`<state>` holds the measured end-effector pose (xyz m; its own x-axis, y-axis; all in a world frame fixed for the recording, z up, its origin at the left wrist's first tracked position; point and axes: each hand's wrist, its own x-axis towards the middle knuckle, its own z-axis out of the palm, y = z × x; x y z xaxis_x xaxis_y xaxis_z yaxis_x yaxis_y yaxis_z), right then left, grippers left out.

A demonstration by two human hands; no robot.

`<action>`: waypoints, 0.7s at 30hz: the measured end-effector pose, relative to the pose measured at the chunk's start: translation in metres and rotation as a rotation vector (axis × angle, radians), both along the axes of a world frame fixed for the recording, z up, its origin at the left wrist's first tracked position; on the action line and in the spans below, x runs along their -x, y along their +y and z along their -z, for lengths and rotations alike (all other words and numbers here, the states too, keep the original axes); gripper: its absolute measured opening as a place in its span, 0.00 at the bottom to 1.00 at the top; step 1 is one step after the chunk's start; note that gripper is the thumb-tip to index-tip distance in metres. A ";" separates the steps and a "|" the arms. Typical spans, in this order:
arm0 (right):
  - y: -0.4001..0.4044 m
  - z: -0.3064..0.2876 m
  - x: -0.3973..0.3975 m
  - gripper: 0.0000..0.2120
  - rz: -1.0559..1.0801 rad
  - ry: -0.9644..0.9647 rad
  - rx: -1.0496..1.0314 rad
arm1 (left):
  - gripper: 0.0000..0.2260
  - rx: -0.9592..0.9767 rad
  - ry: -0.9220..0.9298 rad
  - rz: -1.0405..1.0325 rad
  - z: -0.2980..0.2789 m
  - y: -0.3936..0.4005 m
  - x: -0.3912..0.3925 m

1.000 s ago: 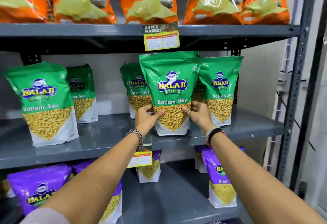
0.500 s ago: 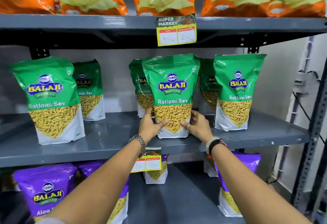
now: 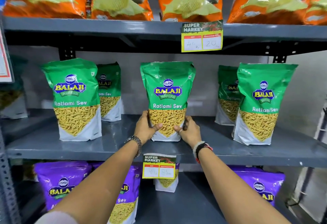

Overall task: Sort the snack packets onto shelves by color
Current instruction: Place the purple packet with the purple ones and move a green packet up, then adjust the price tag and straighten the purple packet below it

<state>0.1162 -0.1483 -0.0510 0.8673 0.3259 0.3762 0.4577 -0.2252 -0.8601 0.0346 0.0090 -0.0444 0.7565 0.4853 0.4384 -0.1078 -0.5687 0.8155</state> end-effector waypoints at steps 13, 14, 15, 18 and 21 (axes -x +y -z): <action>-0.046 0.037 0.069 0.17 0.134 -0.339 -0.050 | 0.15 -0.058 -0.389 -0.048 0.049 -0.030 0.076; -0.051 0.047 0.078 0.14 0.137 -0.360 -0.078 | 0.12 -0.056 -0.425 -0.071 0.058 -0.033 0.086; -0.055 0.059 0.086 0.12 0.134 -0.371 -0.101 | 0.10 -0.042 -0.443 -0.096 0.069 -0.036 0.095; -0.058 0.103 0.101 0.08 0.112 -0.351 -0.119 | 0.06 0.015 -0.398 -0.139 0.112 -0.037 0.109; -0.049 0.149 0.106 0.05 0.094 -0.254 -0.079 | 0.05 0.095 -0.280 -0.197 0.162 -0.028 0.112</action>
<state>0.0102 -0.1977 -0.2003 0.7673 0.2092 0.6062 0.6408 -0.2137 -0.7373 -0.0773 -0.0191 -0.2061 0.5014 0.6582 0.5616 -0.2303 -0.5241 0.8199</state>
